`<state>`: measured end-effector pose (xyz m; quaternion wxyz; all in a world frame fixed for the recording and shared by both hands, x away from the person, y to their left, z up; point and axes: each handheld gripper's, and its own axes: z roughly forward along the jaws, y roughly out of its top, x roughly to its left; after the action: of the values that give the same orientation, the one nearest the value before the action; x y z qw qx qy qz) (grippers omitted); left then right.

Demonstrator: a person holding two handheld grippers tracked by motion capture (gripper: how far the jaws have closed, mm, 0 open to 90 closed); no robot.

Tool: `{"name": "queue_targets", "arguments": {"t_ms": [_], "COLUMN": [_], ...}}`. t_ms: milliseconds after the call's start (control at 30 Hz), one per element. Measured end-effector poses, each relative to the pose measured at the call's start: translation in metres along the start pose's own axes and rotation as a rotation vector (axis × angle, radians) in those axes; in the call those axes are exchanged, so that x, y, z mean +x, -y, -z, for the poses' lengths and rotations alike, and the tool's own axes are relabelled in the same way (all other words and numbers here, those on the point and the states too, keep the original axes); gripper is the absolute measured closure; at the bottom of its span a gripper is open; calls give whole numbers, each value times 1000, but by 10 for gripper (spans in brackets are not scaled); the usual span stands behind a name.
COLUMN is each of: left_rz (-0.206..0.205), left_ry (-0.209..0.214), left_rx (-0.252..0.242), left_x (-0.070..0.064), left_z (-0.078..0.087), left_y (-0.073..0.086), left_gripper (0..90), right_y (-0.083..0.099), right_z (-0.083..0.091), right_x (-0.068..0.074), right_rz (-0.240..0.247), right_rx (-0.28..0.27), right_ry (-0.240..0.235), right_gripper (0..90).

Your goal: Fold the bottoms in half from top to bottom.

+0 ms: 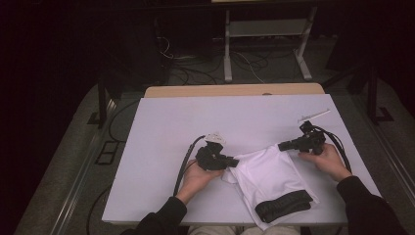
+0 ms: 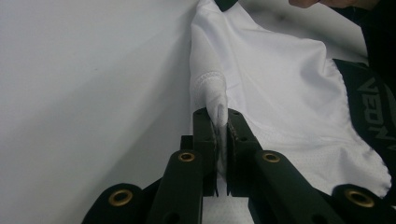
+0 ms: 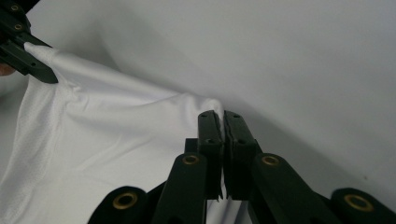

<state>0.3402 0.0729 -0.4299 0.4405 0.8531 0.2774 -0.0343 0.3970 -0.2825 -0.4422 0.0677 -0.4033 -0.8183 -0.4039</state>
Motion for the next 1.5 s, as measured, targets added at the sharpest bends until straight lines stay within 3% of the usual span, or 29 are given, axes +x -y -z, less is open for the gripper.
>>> {"name": "queue_targets", "arguments": {"t_ms": [200,867,1067,1500], "left_rz": [-13,10,-40,-23], "left_ry": [-33,-96,-103,-173], "left_rx": [7,-19,-7,-5], "left_x": [5,32,48,90], "left_z": [11,43,48,58], "left_y": [3,12,7,-18], "left_gripper": [839,838,838,837], "right_y": [-12,-42,-49,-63], "right_z": [-11,-44,-49,-56], "right_x": [2,13,15,13], "right_rz": [-6,-9,-29,-85], "right_rx": [-19,-54,-64,-141], "right_ry": [-13,-35,-19,-3], "right_gripper": [851,851,851,850]}}
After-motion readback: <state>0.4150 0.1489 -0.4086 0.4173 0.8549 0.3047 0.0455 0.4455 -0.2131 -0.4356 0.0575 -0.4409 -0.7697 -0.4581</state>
